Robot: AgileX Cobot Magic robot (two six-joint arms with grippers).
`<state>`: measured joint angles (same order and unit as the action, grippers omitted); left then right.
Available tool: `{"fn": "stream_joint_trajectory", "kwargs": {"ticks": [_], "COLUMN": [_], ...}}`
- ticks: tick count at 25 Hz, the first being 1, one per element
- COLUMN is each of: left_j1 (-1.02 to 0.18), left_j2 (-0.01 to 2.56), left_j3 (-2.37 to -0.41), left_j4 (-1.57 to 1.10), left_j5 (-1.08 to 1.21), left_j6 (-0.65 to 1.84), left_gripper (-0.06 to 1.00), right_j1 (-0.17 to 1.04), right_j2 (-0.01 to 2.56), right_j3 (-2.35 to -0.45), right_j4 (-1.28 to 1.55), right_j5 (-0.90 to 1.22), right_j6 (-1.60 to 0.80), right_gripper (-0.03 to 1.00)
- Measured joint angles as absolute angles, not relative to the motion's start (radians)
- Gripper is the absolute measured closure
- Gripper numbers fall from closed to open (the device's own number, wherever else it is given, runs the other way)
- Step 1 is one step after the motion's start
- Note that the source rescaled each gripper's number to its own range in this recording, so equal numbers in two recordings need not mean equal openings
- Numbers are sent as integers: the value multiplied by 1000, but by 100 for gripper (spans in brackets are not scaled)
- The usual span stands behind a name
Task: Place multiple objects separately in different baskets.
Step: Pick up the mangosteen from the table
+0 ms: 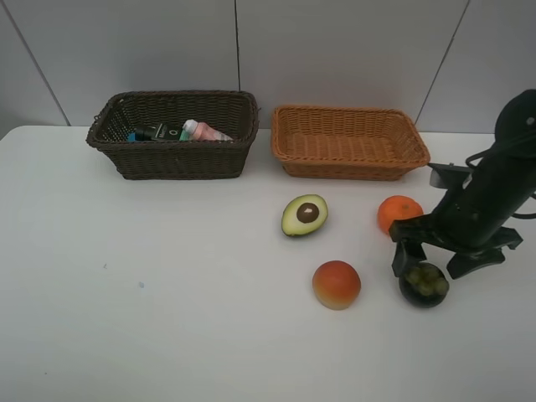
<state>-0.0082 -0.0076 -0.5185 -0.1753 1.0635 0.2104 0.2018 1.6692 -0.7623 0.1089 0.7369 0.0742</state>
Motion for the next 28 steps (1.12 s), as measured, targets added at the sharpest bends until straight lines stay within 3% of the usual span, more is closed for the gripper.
{"fn": "stream_joint_trajectory", "kwargs": {"ticks": [15, 16, 17, 18, 19, 28], "left_j1": [-8, -8, -8, -8, -8, -8], "left_j2": [-8, -8, -8, -8, -8, -8], "left_j3": [-519, -519, -519, -519, -519, -519], "left_j4": [-175, -175, -175, -175, -175, -175], "left_j5": [1064, 1064, 1064, 1064, 1064, 1064], "left_j6": [210, 210, 210, 210, 210, 210], "left_gripper": [6, 6, 6, 6, 6, 6], "right_j1": [202, 202, 202, 202, 202, 202], "right_j2": [1766, 1766, 1766, 1766, 1766, 1766], "right_j3": [-762, -762, -762, -762, -762, -776], "right_j4": [111, 111, 111, 111, 111, 105], "right_j5": [739, 739, 739, 740, 742, 814], "right_j6": [73, 73, 73, 73, 73, 73], "right_gripper": [-3, 2, 14, 40, 77, 76]}}
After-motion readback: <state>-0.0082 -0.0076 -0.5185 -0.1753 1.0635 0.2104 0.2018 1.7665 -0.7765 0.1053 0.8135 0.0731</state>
